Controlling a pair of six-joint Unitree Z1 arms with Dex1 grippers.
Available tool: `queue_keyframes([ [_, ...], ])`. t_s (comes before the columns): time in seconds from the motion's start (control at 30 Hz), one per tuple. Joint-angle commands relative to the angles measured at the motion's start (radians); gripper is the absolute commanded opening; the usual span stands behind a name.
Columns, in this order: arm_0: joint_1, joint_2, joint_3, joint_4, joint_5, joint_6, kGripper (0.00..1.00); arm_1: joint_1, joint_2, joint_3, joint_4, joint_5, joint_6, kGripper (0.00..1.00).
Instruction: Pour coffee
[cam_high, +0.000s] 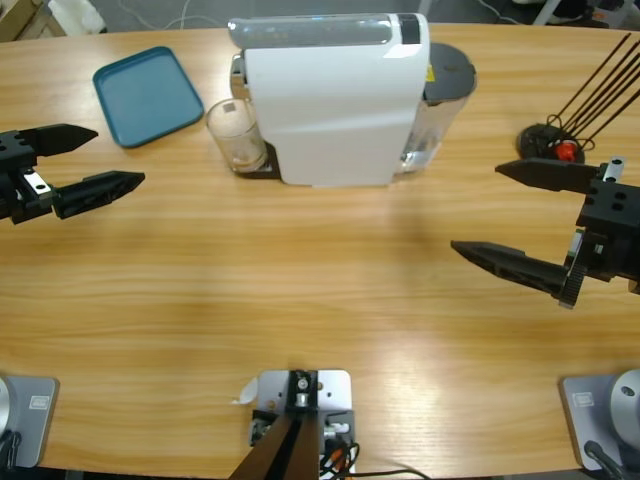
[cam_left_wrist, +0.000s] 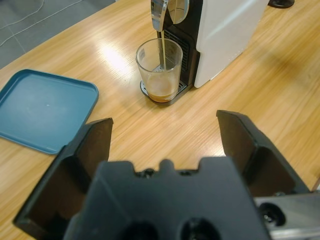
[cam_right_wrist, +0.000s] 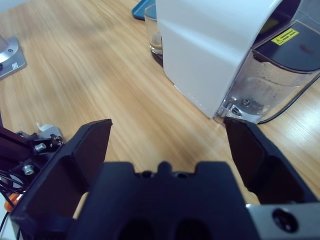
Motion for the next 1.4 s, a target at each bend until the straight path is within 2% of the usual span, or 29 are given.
queue_keyframes([
  [0.03,-0.014,0.035,0.033,-0.015,-0.017,0.010,0.895,0.013,0.016,0.033,-0.013,0.016,0.008,1.000],
  [0.77,-0.014,0.082,0.033,-0.028,-0.015,0.021,0.896,0.013,0.019,0.032,-0.013,0.019,0.008,1.000],
  [0.97,-0.014,0.099,0.033,-0.044,-0.014,0.043,0.965,0.013,0.015,0.032,-0.014,0.019,0.008,1.000],
  [1.13,-0.014,0.103,0.033,-0.065,-0.014,0.070,0.977,0.013,0.006,0.034,-0.014,0.019,0.008,1.000],
  [1.4,-0.014,0.260,0.029,-0.196,-0.014,0.064,0.977,0.013,0.007,0.036,-0.014,0.019,0.012,1.000],
])
